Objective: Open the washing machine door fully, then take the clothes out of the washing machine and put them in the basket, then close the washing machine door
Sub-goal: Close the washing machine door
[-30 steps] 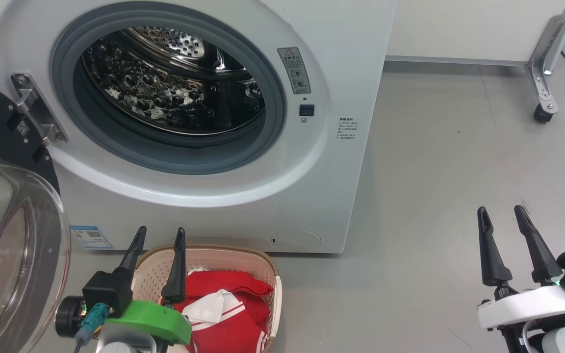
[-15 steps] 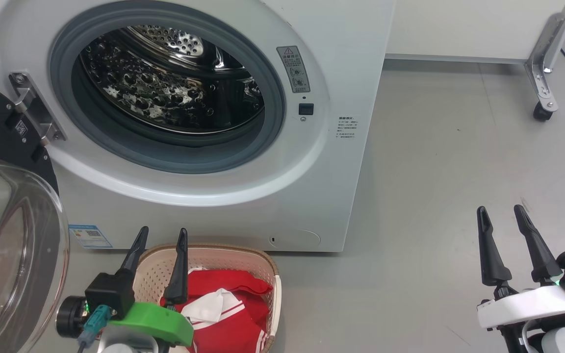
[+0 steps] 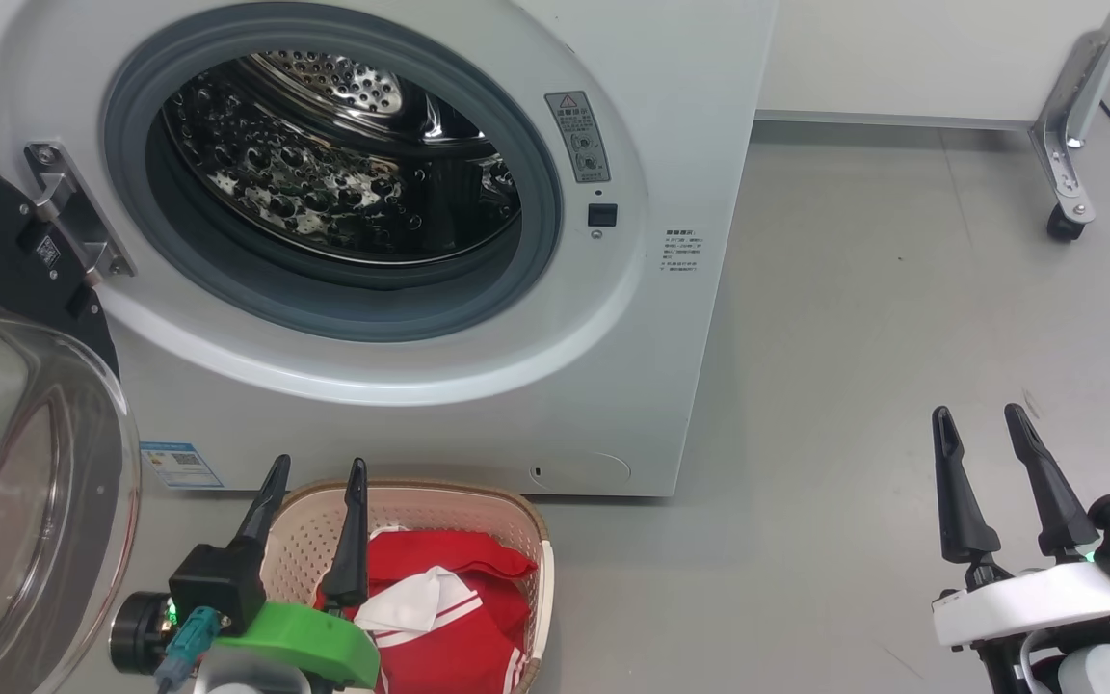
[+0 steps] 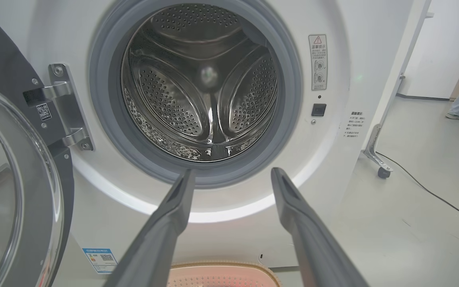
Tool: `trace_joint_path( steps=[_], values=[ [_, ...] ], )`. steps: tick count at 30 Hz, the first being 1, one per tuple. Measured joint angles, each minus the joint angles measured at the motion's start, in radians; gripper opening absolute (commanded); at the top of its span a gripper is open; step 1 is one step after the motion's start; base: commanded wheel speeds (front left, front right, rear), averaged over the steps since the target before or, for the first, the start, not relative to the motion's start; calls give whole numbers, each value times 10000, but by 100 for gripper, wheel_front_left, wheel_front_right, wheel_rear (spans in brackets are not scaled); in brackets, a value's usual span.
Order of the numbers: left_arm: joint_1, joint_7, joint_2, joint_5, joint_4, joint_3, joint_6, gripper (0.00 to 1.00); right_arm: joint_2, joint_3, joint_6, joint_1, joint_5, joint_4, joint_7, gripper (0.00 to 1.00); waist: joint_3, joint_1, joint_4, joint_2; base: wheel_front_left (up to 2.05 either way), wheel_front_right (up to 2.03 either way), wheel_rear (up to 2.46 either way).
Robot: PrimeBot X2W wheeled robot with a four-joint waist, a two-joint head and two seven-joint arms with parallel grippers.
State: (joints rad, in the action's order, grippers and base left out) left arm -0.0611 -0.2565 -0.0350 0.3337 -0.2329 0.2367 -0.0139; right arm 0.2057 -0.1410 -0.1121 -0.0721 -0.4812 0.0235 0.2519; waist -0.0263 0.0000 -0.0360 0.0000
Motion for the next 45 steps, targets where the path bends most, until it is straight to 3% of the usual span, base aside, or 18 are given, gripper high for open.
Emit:
trace_joint_path(
  steps=[45],
  values=[
    [6,0,-21,-29,176,65,-121,100,-100,36,-12,-6,75,29,0,100,-19,0,-71,0,-104,104,0]
  ],
)
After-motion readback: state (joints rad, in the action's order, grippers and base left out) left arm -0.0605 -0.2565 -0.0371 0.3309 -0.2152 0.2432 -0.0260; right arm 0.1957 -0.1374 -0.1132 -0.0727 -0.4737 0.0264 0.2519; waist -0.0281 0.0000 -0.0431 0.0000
